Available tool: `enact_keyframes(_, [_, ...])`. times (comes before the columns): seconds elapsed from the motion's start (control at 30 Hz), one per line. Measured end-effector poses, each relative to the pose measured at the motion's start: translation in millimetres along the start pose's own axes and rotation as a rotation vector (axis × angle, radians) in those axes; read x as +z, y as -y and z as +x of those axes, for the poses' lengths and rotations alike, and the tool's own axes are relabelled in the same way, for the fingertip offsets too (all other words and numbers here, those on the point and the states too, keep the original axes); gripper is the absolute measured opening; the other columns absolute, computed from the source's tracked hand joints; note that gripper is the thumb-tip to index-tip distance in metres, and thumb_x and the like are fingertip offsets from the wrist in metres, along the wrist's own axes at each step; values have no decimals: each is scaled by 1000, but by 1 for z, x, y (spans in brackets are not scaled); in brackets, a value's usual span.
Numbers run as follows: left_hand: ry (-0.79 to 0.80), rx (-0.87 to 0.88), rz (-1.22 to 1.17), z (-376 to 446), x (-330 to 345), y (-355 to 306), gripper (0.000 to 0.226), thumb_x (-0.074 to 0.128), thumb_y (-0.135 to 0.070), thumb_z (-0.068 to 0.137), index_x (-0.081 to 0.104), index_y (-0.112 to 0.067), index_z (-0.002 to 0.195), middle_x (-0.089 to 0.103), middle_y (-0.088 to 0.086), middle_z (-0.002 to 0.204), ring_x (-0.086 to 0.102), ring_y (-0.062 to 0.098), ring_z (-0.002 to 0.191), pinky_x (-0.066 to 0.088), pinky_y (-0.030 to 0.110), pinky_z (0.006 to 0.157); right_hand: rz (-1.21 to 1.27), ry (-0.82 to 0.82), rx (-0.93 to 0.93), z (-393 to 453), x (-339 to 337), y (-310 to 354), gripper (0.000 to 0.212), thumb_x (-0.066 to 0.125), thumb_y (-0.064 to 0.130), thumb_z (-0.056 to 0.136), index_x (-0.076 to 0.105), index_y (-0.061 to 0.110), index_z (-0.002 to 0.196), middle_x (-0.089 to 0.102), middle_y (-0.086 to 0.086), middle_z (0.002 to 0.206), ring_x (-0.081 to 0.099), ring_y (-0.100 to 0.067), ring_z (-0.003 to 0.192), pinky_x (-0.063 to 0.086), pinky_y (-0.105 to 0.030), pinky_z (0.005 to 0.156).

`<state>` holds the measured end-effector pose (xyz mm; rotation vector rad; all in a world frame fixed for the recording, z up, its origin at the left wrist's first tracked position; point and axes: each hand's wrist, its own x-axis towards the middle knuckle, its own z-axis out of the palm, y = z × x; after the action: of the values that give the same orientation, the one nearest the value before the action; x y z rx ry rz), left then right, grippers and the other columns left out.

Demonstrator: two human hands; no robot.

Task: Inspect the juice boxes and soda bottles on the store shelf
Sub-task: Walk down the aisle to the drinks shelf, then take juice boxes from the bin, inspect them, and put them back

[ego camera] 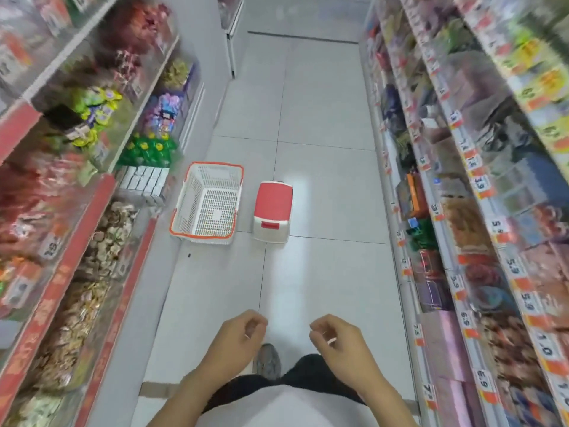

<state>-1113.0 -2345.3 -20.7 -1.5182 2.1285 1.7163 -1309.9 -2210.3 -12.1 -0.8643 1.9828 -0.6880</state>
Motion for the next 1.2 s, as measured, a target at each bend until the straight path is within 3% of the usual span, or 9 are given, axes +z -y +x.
enact_keyframes(0.27, [-25, -20, 69, 197, -94, -82, 10, 57, -28, 97, 65, -34, 97, 69, -17, 95, 64, 2, 85, 47, 11, 70, -43, 49, 61, 180, -60, 62, 4, 66, 27, 90, 67, 31, 88, 72, 14, 89, 65, -2, 80, 54, -20, 73])
enact_keyframes(0.4, [-67, -105, 42, 257, -134, -104, 9, 55, -30, 98, 63, -35, 99, 68, -17, 101, 63, 5, 94, 49, 14, 81, -126, 123, 13, 289, -86, 114, 7, 63, 24, 92, 66, 30, 89, 71, 14, 90, 64, 0, 81, 53, -19, 74])
enact_keyframes(0.5, [-98, -159, 19, 295, -165, -111, 10, 53, -32, 99, 62, -33, 103, 67, -18, 103, 62, 2, 94, 45, 10, 81, -187, 186, -35, 370, -96, 164, 5, 62, 28, 94, 67, 29, 96, 70, 17, 93, 65, 0, 83, 52, -16, 75])
enact_keyframes(0.63, [-195, -214, -88, 344, -210, -116, 7, 56, -31, 98, 62, -33, 99, 68, -17, 102, 63, 3, 93, 46, 10, 80, -269, 267, -128, 465, -97, 240, 9, 61, 30, 94, 68, 26, 99, 70, 15, 93, 66, -4, 83, 55, -24, 78])
enact_keyframes(0.7, [-240, -214, -163, 373, -235, -114, 9, 58, -29, 97, 63, -36, 94, 70, -17, 98, 65, 3, 92, 50, 17, 81, -306, 297, -184, 510, -87, 277, 10, 61, 29, 94, 69, 23, 97, 71, 12, 90, 66, -7, 81, 56, -29, 78])
enact_keyframes(0.83, [-308, -222, -227, 432, -291, -107, 10, 58, -29, 96, 64, -33, 89, 72, -16, 89, 66, -1, 85, 54, 25, 83, -412, 391, -261, 587, -59, 351, 10, 60, 23, 96, 69, 19, 99, 71, 8, 94, 66, -5, 82, 54, -22, 76])
enact_keyframes(1.0, [-547, -285, -317, 480, -362, -98, 8, 59, -24, 96, 64, -25, 91, 72, -8, 87, 67, 7, 86, 53, 23, 75, -477, 540, -417, 669, -15, 435, 10, 61, 23, 94, 68, 20, 101, 69, 13, 92, 66, -6, 81, 55, -25, 77])
enact_keyframes(1.13, [-778, -427, -396, 508, -400, -82, 8, 62, -16, 94, 65, -22, 90, 72, -6, 82, 68, 7, 80, 51, 18, 70, -594, 722, -563, 733, 33, 491, 16, 59, 28, 90, 69, 20, 98, 71, 10, 93, 67, -12, 82, 56, -36, 80])
enact_keyframes(1.2, [-896, -521, -425, 527, -406, -70, 15, 63, -10, 91, 63, -24, 85, 71, -5, 77, 68, 11, 76, 53, 26, 72, -646, 811, -632, 766, 63, 511, 17, 56, 29, 88, 70, 19, 92, 73, 7, 90, 67, -15, 79, 55, -39, 80])
